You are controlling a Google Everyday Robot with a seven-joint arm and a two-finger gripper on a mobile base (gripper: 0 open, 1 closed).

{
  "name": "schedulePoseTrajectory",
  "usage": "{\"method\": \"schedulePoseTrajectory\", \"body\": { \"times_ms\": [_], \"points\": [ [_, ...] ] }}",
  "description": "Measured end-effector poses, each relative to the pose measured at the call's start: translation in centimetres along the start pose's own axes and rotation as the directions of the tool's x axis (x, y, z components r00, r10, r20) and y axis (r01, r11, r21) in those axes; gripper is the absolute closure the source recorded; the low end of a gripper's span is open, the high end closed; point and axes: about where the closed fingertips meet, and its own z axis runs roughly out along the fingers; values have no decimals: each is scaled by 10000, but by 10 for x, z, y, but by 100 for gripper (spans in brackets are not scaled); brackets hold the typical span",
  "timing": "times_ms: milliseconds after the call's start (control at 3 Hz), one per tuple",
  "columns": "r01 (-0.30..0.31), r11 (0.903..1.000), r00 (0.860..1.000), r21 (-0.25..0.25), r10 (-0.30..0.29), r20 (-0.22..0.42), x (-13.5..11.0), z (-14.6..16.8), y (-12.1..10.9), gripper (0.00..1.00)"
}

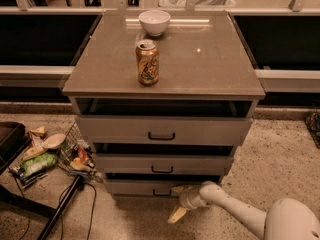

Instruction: Close bottom drawer

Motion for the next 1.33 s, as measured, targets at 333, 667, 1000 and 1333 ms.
{"method": "schedulePoseTrajectory", "body": {
  "times_ms": [333, 667, 1000, 1333],
  "points": [
    [0, 10000, 10000, 0, 0, 0, 0, -1, 2, 18],
    [0, 10000, 10000, 0, 0, 0, 0, -1, 2, 41],
    [168, 9996, 9993, -220, -176, -330, 3, -11, 24, 65],
    [544, 9973, 9872, 485, -464, -1527, 25, -81, 22, 88]
  ]
}}
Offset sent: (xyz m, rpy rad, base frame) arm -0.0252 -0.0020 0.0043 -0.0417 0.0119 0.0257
